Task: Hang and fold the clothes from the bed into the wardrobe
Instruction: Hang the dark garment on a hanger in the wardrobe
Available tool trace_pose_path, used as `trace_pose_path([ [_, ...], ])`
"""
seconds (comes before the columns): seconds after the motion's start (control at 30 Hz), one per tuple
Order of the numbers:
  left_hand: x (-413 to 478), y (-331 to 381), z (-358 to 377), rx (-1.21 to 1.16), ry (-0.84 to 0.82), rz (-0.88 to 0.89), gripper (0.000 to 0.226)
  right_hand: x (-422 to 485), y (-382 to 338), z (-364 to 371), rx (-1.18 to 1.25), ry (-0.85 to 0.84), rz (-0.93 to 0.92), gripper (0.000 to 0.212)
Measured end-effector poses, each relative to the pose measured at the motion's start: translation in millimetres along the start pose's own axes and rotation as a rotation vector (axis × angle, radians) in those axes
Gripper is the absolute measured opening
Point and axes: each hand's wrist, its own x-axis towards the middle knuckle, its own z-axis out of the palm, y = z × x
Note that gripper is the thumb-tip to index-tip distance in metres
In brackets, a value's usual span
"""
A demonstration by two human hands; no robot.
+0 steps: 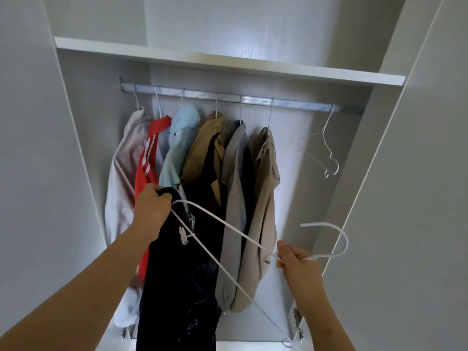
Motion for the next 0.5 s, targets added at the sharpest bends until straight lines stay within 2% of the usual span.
trace_pose_path([
  [0.1,-9,6,2,0.048,0.012,0.115,0.010,0,-5,3,-0.023,-0.029,-0.034,0.046],
  [0.2,-16,14,5,0.180,-0.033,0.285,0.021,1,-11,3,-0.053,-0.053,-0.052,0.046],
  [0.27,-29,20,12,0.232,-0.101,0.385,0.021,0,-14,6,-0.059,-0.064,-0.053,0.045],
  [0.4,-67,33,26,0.133,-0.240,0.496,0.015,-5,-20,19,0.035,-0.094,0.003,0.046],
  [0.5,-93,44,34,0.058,-0.448,0.582,0.022,-8,-22,25,0.073,-0.082,0.038,0.046],
])
